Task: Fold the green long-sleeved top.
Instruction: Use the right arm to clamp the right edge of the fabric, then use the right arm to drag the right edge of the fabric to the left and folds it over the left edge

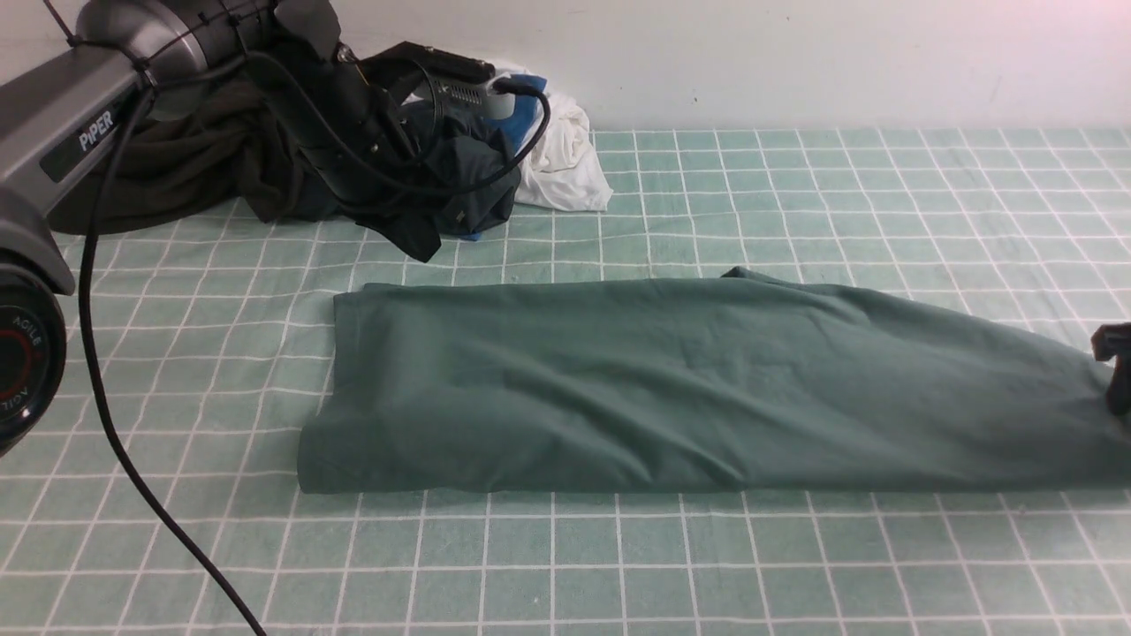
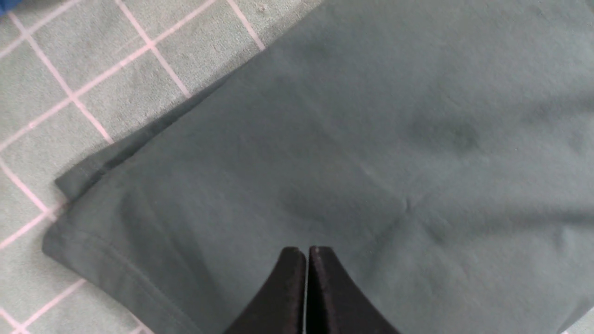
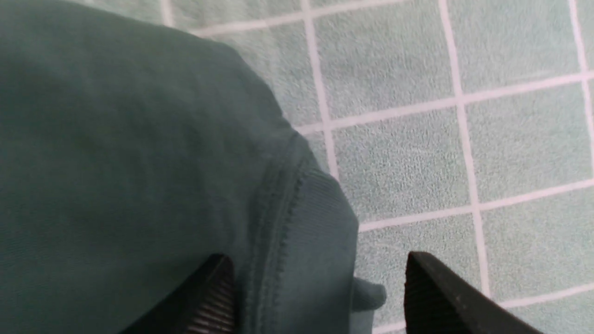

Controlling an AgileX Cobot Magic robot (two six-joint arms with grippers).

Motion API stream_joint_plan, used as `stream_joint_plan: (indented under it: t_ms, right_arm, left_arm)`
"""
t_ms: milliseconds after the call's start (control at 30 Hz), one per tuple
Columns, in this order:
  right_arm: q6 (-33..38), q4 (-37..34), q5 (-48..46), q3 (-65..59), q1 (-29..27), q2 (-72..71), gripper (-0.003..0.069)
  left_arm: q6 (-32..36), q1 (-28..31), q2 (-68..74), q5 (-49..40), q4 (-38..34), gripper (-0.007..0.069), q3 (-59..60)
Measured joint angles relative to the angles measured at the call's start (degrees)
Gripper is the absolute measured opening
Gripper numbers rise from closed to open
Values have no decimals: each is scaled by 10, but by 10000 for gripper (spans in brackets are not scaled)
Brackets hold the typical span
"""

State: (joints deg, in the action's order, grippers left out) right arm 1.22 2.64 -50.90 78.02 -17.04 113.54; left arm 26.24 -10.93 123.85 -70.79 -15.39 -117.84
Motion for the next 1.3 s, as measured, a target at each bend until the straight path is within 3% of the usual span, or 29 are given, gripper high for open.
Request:
stream_joint_plan:
  t_ms: [167, 300, 367, 533, 567, 667, 833, 1000, 1300]
  right_arm:
    - [-2, -10, 5, 2, -2, 30, 482]
    - [21, -20, 3, 4, -2, 31, 435]
    - [37, -26, -1, 4, -2, 29, 362]
    - [74, -26, -34, 13, -1, -4, 90]
    - [77, -20, -38, 20, -1, -17, 70]
    - [80, -6, -46, 42, -1, -47, 71]
    - [81, 16, -81, 114, 16, -108, 72]
    - [97, -3, -130, 185, 94, -151, 72]
    - [97, -61, -94, 240, 396, -129, 72]
  left_arm:
    - [0, 0, 0, 0, -1, -4, 0]
    - [0, 0, -1, 0, -1, -4, 0]
    - [0, 0, -4, 0, -2, -4, 0]
    - [15, 0, -50, 0, -3, -4, 1]
    - [17, 0, -67, 0, 2, -4, 1]
    - [10, 0, -111, 0, 27, -4, 1]
    - [-73, 0, -256, -2, 133, -4, 4]
    - [-127, 0, -411, -8, 197, -4, 72]
    - [-159, 0, -743, 0, 213, -4, 397]
